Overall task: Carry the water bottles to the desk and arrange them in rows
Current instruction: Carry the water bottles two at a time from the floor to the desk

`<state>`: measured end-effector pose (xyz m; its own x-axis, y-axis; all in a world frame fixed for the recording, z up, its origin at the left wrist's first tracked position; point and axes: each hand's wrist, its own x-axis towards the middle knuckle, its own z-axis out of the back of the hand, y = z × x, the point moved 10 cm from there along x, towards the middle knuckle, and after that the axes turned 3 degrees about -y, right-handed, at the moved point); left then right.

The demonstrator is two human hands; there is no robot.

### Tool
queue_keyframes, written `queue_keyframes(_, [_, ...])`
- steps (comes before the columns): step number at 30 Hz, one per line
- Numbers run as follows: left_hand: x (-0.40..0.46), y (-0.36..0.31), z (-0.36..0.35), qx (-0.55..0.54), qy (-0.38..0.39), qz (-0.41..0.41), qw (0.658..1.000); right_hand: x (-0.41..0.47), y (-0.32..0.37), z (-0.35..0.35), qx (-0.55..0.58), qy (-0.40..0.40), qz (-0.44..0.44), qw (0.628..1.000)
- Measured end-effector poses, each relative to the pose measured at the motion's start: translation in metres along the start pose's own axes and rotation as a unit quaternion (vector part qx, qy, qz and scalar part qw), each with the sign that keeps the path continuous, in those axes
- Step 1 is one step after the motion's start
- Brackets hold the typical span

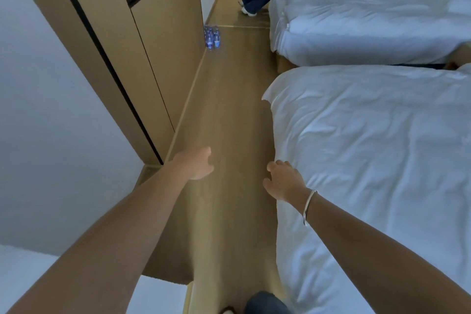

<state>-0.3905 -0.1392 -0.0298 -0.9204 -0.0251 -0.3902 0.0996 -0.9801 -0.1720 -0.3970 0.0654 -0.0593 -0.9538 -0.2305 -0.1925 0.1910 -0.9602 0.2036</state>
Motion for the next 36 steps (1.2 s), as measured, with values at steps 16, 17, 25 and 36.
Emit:
queue_keyframes(16, [0.26, 0.004, 0.081, -0.03, -0.007, 0.016, 0.999, 0.272, -0.04, 0.042, 0.037, 0.036, 0.004, 0.999])
queue_keyframes(17, [0.276, 0.0, 0.089, -0.035, -0.009, 0.016, 0.999, 0.292, -0.045, 0.047, 0.037, 0.043, 0.007, 0.998])
queue_keyframes(25, [0.384, -0.003, 0.15, -0.077, -0.044, 0.032, 0.996, 0.417, -0.067, 0.076, 0.065, 0.057, 0.004, 0.996])
queue_keyframes(36, [0.555, 0.004, 0.219, -0.111, -0.083, 0.011, 0.99, 0.582, -0.066, 0.109, 0.114, 0.012, 0.001, 0.993])
